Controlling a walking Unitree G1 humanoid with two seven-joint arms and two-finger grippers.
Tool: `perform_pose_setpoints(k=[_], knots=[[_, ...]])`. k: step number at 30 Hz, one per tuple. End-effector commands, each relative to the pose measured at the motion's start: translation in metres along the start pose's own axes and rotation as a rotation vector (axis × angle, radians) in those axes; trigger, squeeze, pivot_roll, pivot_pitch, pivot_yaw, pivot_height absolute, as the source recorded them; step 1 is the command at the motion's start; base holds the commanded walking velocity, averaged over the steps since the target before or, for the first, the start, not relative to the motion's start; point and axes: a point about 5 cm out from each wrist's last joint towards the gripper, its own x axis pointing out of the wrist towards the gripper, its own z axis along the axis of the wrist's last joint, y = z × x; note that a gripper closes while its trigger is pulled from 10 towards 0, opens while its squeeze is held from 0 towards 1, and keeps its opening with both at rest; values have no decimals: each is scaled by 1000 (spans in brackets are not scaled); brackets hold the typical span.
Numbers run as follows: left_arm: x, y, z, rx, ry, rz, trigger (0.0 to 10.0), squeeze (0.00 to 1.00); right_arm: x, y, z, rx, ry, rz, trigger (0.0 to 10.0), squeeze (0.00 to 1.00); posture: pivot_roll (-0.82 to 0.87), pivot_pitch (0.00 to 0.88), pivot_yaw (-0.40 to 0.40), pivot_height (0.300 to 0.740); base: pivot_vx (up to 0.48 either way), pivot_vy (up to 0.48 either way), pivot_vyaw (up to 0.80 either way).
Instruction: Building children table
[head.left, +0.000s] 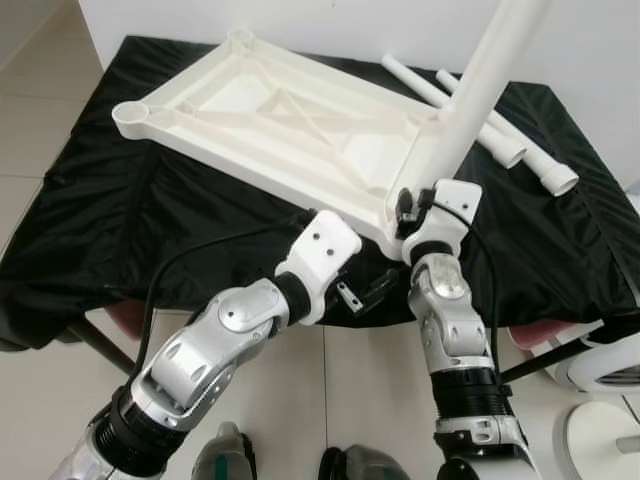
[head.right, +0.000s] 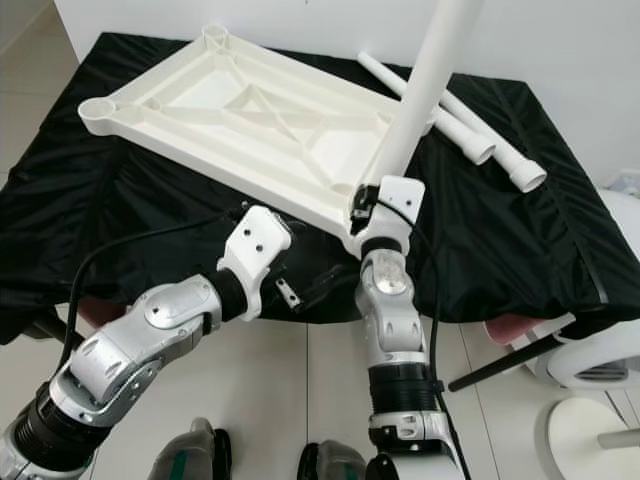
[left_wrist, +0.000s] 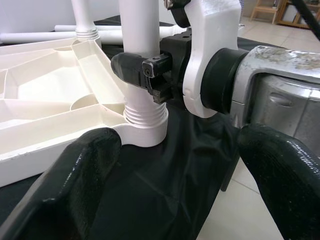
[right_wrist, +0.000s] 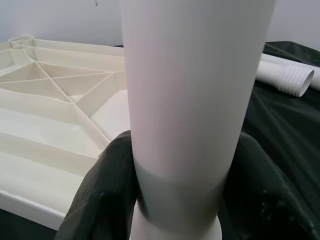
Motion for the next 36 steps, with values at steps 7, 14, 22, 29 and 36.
perform_pose_setpoints(k=[7,14,22,29,36], knots=[[-2,-6,2,-7,-5,-81,10000,0,-13,-11,-26,10,132,-100,10000,0,81,91,-87,740,0,0,0],[-1,-5,2,-7,-6,-81,10000,0,-15,-9,-24,-12,113,-85,10000,392,78,92,-88,740,0,0,0],[0,-5,2,-8,-8,-80,10000,0,-12,-9,-20,-51,104,-23,10000,1000,77,92,-89,740,0,0,0],[0,-5,3,-10,-11,-79,10000,0,-4,-13,9,-118,-96,-9,10000,0,74,90,-90,740,0,0,0],[0,-6,3,-11,-12,-80,10000,0,0,-13,17,-154,-137,22,10000,0,74,89,-90,740,0,0,0]])
